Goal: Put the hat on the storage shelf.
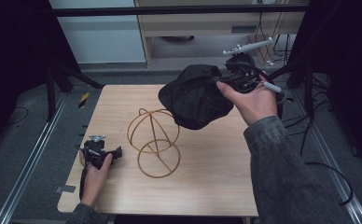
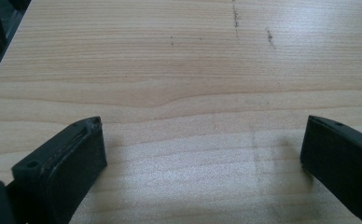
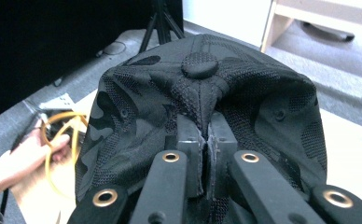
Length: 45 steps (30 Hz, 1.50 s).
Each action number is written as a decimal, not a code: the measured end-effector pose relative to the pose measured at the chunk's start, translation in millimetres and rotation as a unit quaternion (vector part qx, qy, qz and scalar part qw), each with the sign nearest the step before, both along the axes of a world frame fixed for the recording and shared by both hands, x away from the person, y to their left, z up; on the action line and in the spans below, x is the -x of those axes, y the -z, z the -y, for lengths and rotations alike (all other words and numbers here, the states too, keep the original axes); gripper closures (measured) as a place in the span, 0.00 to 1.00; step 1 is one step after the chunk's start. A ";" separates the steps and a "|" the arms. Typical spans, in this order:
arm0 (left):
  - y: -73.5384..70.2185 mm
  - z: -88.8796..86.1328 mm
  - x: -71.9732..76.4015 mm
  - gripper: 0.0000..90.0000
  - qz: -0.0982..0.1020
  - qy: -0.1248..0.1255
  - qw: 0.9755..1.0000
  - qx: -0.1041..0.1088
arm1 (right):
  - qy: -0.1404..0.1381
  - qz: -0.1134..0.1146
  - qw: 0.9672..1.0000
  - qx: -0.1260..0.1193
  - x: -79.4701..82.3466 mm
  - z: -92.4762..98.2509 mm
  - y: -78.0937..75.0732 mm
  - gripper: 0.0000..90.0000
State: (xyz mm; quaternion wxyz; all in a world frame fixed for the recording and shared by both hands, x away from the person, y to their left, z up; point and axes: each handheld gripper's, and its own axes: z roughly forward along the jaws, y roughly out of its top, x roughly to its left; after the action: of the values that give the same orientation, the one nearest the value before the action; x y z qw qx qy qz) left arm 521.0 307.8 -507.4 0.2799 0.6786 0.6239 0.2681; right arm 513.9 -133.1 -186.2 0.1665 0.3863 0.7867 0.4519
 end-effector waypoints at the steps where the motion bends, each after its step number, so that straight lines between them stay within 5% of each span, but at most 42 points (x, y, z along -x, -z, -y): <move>1: 0.0 0.0 0.0 0.00 0.000 0.000 1.000 0.000 | 0.000 0.000 1.000 0.000 0.0 0.0 0.0 0.96; 19: 0.2 0.3 -0.1 0.00 0.002 -0.002 1.000 0.001 | -0.057 0.002 0.998 -0.011 4.0 -54.9 -4.1 0.96; 45: 0.1 0.2 -0.2 0.00 0.002 -0.002 1.000 0.001 | -0.096 -0.011 0.995 -0.026 9.3 -84.1 3.1 0.96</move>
State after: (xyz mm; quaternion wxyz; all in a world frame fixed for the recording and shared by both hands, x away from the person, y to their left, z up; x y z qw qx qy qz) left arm 521.2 307.6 -507.5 0.2815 0.6766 0.6250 0.2690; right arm 504.6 -49.1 -189.4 0.1037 0.3180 0.8096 0.4823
